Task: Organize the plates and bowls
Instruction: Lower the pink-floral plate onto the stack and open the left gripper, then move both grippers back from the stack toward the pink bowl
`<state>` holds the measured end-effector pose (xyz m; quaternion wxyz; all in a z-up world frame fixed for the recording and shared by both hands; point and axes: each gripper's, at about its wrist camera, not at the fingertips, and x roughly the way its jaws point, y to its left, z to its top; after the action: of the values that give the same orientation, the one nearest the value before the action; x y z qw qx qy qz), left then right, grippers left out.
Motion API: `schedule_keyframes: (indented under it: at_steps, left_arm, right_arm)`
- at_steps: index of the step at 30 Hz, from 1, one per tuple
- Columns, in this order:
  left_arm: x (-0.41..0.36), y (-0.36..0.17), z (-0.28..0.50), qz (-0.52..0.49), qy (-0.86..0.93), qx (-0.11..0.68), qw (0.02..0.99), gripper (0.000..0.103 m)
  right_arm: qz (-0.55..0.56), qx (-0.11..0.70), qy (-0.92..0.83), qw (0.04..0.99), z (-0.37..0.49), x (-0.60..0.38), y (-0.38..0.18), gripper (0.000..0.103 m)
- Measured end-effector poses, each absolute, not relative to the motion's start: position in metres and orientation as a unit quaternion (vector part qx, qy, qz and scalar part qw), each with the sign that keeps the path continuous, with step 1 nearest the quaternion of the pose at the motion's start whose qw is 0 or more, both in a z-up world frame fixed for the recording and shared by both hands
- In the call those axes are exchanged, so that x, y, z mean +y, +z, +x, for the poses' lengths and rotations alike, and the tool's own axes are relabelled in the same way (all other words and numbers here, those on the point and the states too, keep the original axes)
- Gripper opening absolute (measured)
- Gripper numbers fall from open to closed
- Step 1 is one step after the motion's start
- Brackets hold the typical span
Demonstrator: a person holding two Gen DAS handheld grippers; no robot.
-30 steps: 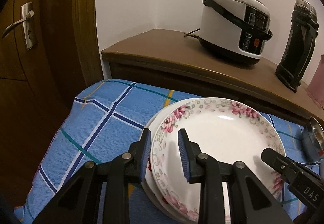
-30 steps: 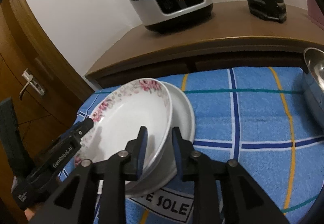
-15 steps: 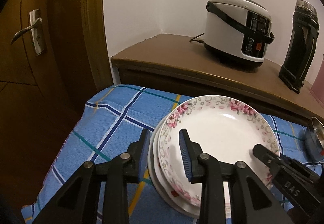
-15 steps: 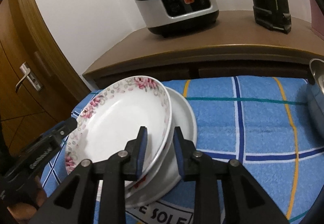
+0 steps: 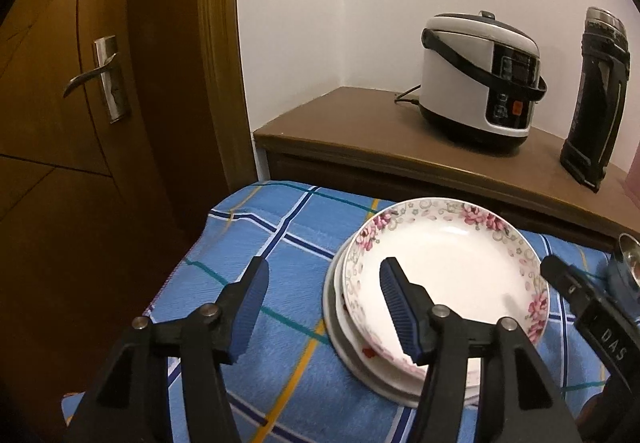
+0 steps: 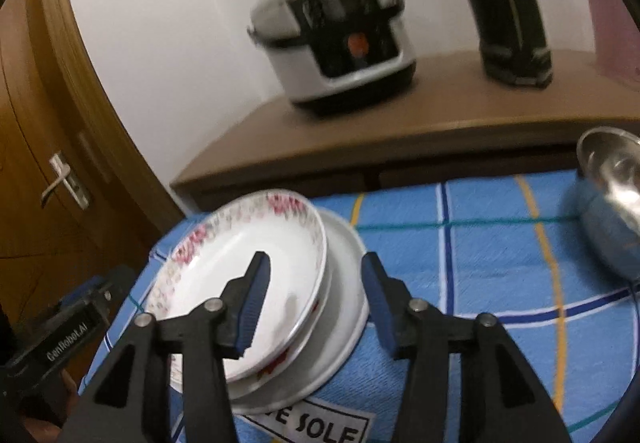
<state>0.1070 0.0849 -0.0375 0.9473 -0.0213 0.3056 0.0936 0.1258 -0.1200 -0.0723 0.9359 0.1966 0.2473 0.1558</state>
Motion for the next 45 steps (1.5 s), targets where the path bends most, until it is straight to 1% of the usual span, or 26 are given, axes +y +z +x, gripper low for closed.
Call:
schedule_keyframes:
  at_steps: [5, 12, 28, 45]
  left_arm:
    - [0.08, -0.039, 0.098, -0.021, 0.089, 0.308, 0.947, 0.061]
    - [0.071, -0.04, 0.087, -0.021, 0.079, 0.311, 0.947, 0.061]
    - [0.04, -0.056, 0.063, -0.018, 0.049, 0.309, 0.95, 0.061]
    - [0.022, -0.063, 0.05, -0.016, 0.032, 0.308, 0.951, 0.061]
  right_arm:
    - [0.185, 0.24, 0.15, 0.941, 0.116, -0.118, -0.07, 0.049]
    - [0.164, 0.195, 0.118, 0.96, 0.091, -0.127, -0.061, 0.049]
    - [0.129, 0.164, 0.089, 0.974, 0.057, -0.128, -0.056, 0.049]
    - [0.121, 0.154, 0.082, 0.977, 0.043, -0.13, -0.056, 0.049]
